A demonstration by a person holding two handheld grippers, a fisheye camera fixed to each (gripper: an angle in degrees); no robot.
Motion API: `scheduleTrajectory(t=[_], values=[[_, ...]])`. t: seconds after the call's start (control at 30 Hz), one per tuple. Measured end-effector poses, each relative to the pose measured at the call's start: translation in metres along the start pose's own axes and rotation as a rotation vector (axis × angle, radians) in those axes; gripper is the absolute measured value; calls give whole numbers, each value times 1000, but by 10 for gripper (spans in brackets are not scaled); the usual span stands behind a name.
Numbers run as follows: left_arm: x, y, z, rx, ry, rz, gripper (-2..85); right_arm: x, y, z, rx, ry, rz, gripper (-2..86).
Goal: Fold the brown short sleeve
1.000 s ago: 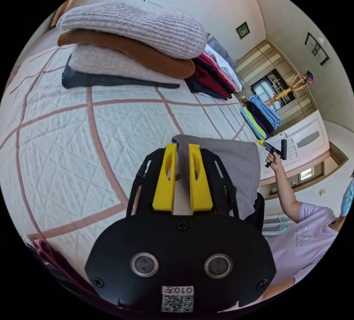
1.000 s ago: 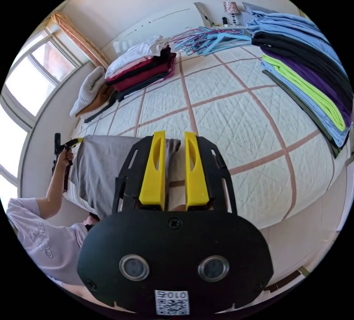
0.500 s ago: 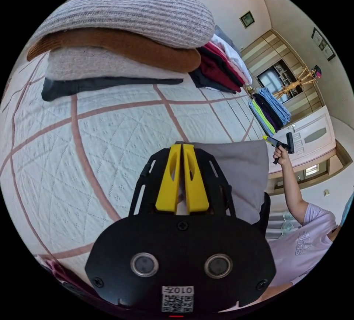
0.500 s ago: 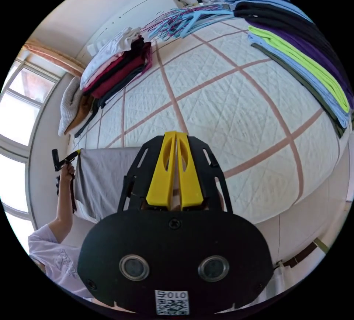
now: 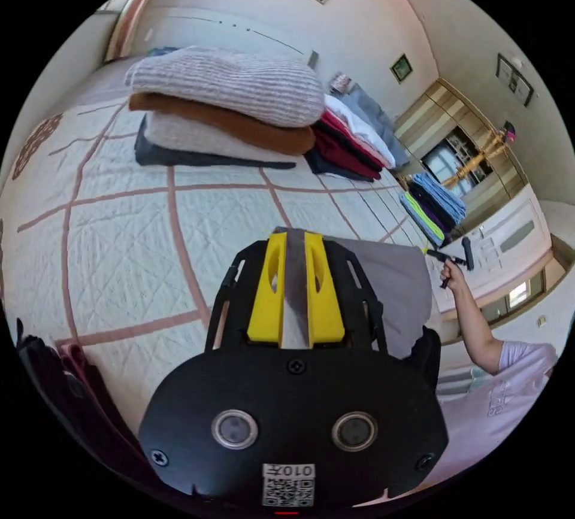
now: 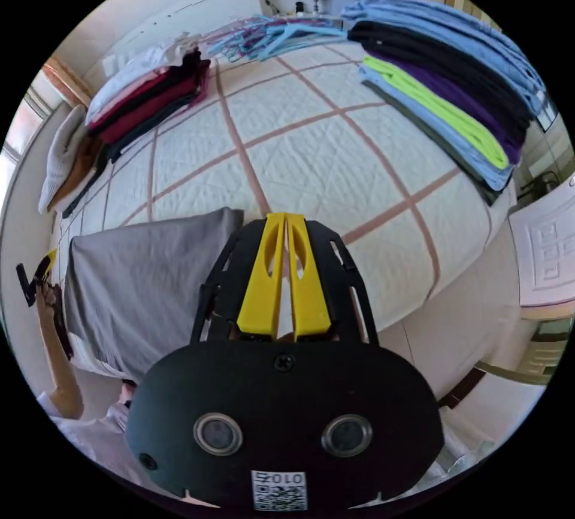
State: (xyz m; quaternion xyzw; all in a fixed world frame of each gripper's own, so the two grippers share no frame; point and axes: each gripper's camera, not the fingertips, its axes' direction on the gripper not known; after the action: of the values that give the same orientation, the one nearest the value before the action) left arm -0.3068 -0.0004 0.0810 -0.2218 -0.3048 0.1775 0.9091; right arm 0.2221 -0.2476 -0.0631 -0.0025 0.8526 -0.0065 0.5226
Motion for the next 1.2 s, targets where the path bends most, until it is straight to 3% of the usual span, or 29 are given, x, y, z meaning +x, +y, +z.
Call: scheduleTrajectory(t=[0.13,0.3,0.43,0.53,0.7,0.77,0.97,1.2], values=[[76,50,-14,-131,-116,295,73,-40,69,-33,44,-116,-161,27],[130,110,-21,-116,-139,560,65,-96,155,-45,88,-288,-348,22],[103,121,7,-303,-157,390,63,-149,194,-14,11,-210,-435,22],[88,125,-4,-287,-84,305,67,-168,202,13,-124,-77,-417,24],[76,140,-52,-147,-254,160,92,-210,217,-28,33,-17,-404,45],[61,143,-55,-160,-233,86,108,-255,224,-42,105,-64,-497,63],[29,141,-33,-174,42,-5,121,-410,259,-37,216,-170,-888,91],[0,128,-18,-197,272,-7,55,-538,316,3,216,-28,-1199,109]])
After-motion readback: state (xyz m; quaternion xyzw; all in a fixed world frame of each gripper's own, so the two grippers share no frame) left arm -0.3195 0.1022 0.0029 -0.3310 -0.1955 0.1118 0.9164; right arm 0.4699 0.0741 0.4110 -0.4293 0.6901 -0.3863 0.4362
